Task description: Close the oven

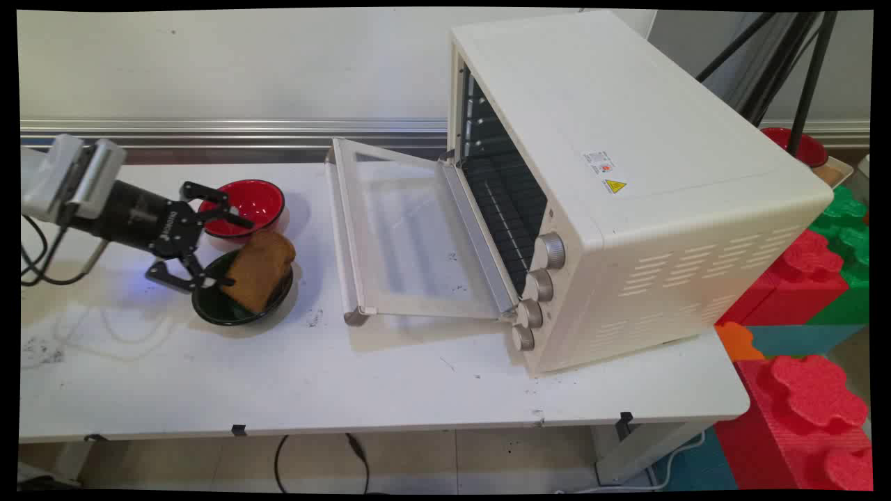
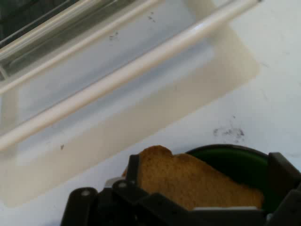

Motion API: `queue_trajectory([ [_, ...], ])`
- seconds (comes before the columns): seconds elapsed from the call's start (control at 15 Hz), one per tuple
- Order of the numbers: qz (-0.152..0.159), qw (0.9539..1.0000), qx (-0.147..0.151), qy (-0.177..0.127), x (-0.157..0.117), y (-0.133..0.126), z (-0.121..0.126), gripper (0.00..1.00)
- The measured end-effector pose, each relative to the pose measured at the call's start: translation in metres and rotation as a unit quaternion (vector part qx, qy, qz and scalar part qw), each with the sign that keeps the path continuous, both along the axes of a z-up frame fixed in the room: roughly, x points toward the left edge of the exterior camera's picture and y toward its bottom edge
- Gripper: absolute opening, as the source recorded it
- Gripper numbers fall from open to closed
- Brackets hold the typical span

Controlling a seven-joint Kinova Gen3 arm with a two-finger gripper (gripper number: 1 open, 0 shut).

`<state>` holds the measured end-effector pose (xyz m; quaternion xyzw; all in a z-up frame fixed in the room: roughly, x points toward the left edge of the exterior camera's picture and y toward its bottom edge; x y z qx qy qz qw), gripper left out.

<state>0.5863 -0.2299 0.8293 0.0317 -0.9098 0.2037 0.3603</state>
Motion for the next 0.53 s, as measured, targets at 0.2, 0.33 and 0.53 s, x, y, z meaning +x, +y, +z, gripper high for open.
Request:
queue_trajectory([
  [0.2, 0.034, 0.9992, 0.014, 0.016, -0.011, -0.008, -0.004, 1.00],
  [0.33, 0.059, 0.9976, 0.026, 0.027, -0.019, -0.016, -0.009, 1.00],
  [0.53, 0.084, 0.9950, 0.039, 0.036, -0.030, -0.025, -0.017, 1.00],
])
